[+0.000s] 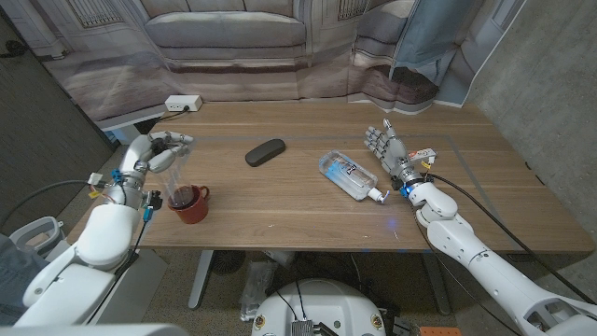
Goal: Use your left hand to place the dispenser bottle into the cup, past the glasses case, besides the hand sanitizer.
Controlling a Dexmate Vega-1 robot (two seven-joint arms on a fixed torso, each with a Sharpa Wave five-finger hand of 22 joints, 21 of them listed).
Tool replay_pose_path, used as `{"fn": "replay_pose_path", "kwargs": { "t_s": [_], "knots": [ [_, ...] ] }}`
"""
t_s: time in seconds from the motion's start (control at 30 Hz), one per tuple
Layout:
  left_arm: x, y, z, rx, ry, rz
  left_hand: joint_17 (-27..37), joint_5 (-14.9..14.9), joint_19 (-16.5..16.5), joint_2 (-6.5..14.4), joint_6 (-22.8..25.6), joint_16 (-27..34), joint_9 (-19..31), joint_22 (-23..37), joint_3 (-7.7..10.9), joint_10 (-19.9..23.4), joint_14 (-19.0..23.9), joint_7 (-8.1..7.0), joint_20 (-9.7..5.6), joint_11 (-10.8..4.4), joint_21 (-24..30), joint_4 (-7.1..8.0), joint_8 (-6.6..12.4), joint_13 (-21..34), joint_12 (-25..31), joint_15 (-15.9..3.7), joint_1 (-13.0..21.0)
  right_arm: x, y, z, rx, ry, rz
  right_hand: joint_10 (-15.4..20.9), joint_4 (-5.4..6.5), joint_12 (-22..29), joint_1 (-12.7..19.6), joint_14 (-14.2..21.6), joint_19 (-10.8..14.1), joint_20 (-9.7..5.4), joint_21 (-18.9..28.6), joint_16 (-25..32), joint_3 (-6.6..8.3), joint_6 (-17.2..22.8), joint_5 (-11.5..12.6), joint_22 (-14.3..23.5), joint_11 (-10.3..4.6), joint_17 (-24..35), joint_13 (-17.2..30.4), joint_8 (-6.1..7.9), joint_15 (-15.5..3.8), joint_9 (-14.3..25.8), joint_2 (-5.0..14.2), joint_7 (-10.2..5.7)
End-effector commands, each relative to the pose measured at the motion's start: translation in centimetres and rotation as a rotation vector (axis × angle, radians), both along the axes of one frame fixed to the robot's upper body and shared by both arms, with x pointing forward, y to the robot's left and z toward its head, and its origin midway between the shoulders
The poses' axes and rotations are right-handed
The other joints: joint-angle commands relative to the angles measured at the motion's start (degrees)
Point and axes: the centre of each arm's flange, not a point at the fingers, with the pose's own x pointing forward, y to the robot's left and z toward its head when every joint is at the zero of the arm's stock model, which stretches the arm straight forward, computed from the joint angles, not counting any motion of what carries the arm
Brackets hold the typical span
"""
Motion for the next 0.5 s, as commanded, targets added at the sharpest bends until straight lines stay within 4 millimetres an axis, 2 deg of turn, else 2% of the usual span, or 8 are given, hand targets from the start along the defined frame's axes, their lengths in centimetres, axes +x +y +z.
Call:
{"fn": "replay_pose_path", "kwargs": {
  "t_s": [0.03, 0.5],
  "knots": [
    [1.2, -0.3, -0.7, -0.012, 0.000, -0.028, 0.31, 0.26, -0.33, -0.07, 0.58, -0.14, 0.11, 0.07, 0.49, 0.60, 0.81, 0.28, -0.40, -0.17, 0.56, 0.12, 0.08, 0.22, 0.41, -2.45, -0.20, -0.1, -0.2, -0.2, -0.004, 0.006, -0.008, 0.20, -0.03, 0.28, 0.16, 0.44, 0.37, -0.08, -0.05, 0.32, 0.00, 0.46, 0.01, 0.26, 0.06, 0.25, 0.30, 0.23, 0.02, 0.10, 0.48, -0.16],
    [1.7, -0.3, -2.0, -0.031, 0.015, -0.030, 0.57, 0.28, -0.48, -0.21, 0.83, -0.34, 0.16, 0.04, 0.61, 0.82, 0.95, 0.16, -0.46, -0.26, 0.85, 0.04, 0.14, 0.27, 0.33, -2.46, -0.24, 0.0, -0.2, -0.4, -0.006, 0.010, -0.011, 0.13, -0.06, 0.25, 0.15, 0.40, 0.38, -0.04, -0.05, 0.29, -0.06, 0.42, 0.01, 0.26, 0.01, 0.25, 0.30, 0.21, 0.05, 0.10, 0.49, -0.18]
  ]
}}
